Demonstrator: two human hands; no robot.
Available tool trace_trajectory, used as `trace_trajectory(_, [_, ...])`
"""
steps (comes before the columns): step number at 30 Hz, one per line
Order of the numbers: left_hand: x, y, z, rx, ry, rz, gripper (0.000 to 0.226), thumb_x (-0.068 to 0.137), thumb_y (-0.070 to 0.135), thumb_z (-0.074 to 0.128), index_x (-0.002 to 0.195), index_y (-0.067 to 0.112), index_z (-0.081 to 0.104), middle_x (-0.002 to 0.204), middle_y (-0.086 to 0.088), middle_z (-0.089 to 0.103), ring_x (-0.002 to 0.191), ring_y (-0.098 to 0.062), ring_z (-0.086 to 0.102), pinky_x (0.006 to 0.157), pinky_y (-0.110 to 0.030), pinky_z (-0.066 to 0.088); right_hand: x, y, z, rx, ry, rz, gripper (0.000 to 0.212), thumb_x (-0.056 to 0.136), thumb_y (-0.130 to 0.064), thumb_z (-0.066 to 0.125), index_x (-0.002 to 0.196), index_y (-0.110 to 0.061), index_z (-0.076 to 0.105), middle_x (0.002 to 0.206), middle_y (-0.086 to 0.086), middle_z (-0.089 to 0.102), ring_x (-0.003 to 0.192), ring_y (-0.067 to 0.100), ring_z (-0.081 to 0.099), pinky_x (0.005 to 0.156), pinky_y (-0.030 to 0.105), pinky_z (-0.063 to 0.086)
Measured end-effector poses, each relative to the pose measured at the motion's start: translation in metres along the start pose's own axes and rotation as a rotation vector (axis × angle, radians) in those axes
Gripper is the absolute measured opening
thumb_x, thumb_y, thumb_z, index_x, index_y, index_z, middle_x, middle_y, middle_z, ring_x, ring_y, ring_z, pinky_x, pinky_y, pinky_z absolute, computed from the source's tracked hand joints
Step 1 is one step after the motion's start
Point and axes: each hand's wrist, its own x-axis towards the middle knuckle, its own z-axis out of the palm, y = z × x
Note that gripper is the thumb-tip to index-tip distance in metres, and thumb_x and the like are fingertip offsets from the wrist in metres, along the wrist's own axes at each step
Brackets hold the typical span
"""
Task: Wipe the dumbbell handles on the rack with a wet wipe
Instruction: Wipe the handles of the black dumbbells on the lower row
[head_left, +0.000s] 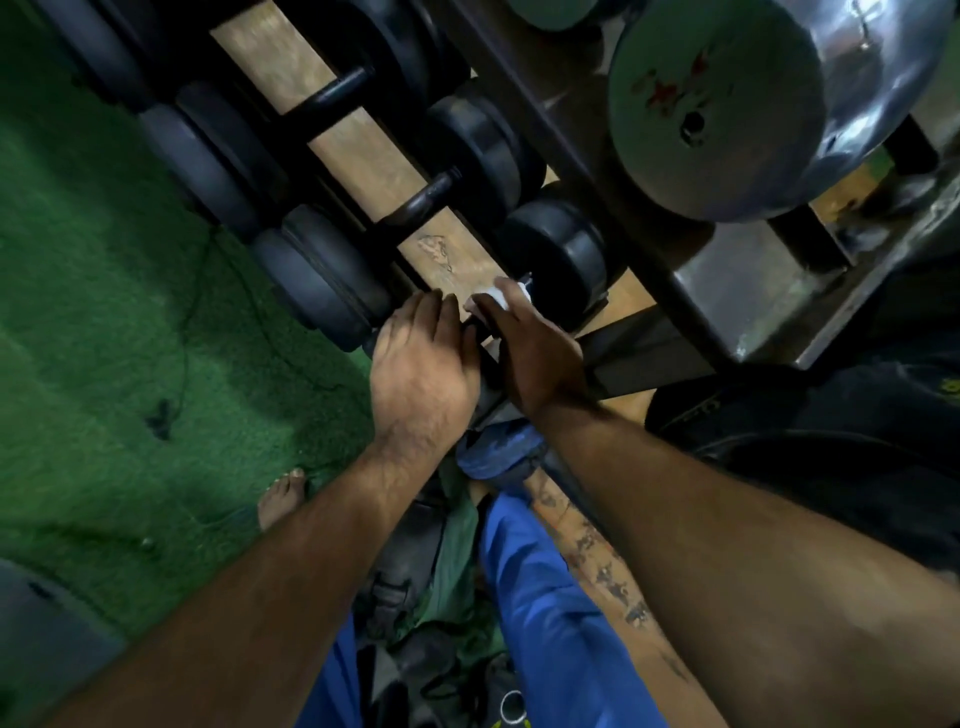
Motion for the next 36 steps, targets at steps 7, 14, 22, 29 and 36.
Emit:
trace_trajectory(7, [-0.002,-0.001,0.004,0.029,0.063,-0.007,0.044,0.098,0.032,0.042,0.127,0.004,0.061,0.131,-0.013,0.062,0.129,-0.030,0.051,0.108,-0.044,0.040,0.016,0.000,-0.005,-0.067,0.022,0.163,0.042,0.101,-0.026,0.040,0.142,-0.036,0.042,0.160,-0.009,0.028,0.105,0.033,0.063,0.085,0.040,0.052])
trace_trajectory(14, [-0.002,0.000,0.004,0.024,0.094,-0.040,0.043,0.097,0.030,0.043,0.125,0.003,0.063,0.129,-0.013,0.062,0.128,-0.029,0.053,0.107,-0.044,0.042,0.033,0.021,-0.041,-0.223,-0.208,-0.148,0.046,0.103,-0.039,0.037,0.149,-0.037,0.035,0.155,0.006,0.038,0.123,0.037,0.054,0.099,0.042,0.045])
trace_trajectory(22, [-0.003,0.007,0.006,0.051,0.123,-0.114,0.048,0.095,0.031,0.045,0.129,0.002,0.059,0.130,-0.014,0.061,0.124,-0.031,0.054,0.106,-0.045,0.042,0.013,0.011,-0.024,-0.256,-0.285,-0.345,0.056,0.099,-0.026,0.033,0.153,-0.035,0.026,0.156,0.000,0.035,0.092,0.026,0.067,0.076,0.044,0.056])
trace_trajectory(29, [-0.002,0.009,0.007,0.063,0.145,-0.100,0.047,0.095,0.031,0.046,0.127,0.000,0.061,0.128,-0.014,0.063,0.122,-0.031,0.055,0.103,-0.045,0.044,0.015,0.008,-0.041,-0.302,-0.191,0.009,0.059,0.098,-0.018,0.038,0.154,-0.033,0.023,0.165,0.001,0.012,0.093,0.031,0.064,0.074,0.038,0.048])
trace_trajectory(36, [-0.002,0.008,0.007,0.073,0.118,-0.092,0.047,0.095,0.032,0.045,0.128,0.001,0.060,0.129,-0.013,0.062,0.122,-0.030,0.054,0.104,-0.043,0.043,0.026,0.026,-0.046,-0.078,-0.205,-0.061,0.052,0.100,-0.016,0.043,0.148,-0.034,0.039,0.162,-0.006,0.024,0.123,0.028,0.055,0.101,0.034,0.040])
